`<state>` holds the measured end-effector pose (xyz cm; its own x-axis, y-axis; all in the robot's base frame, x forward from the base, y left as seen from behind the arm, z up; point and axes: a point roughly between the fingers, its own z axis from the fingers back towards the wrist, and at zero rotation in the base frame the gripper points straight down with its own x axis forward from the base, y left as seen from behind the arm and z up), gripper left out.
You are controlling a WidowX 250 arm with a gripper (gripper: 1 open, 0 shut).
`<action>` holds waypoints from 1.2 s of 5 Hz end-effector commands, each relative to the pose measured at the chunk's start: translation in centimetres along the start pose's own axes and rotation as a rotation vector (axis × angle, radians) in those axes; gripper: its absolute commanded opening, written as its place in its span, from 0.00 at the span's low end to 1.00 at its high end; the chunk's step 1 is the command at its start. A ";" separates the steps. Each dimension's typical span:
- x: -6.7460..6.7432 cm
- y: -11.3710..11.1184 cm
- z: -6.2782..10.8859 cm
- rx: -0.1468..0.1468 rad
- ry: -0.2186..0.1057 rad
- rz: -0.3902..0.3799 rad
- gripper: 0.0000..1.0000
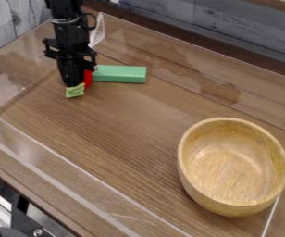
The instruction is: Move the red object to the left side of the table
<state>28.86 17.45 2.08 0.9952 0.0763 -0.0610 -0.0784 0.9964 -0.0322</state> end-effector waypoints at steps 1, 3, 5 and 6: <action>0.2 -0.2 0.0 0.004 0.000 0.003 0.00; 0.3 -0.4 0.6 0.003 -0.007 0.005 0.00; 0.5 -0.8 1.5 0.000 -0.020 0.005 0.00; 0.6 -1.1 2.2 -0.003 -0.028 0.005 0.00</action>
<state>29.26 16.41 2.93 0.9947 0.0763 -0.0694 -0.0801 0.9953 -0.0537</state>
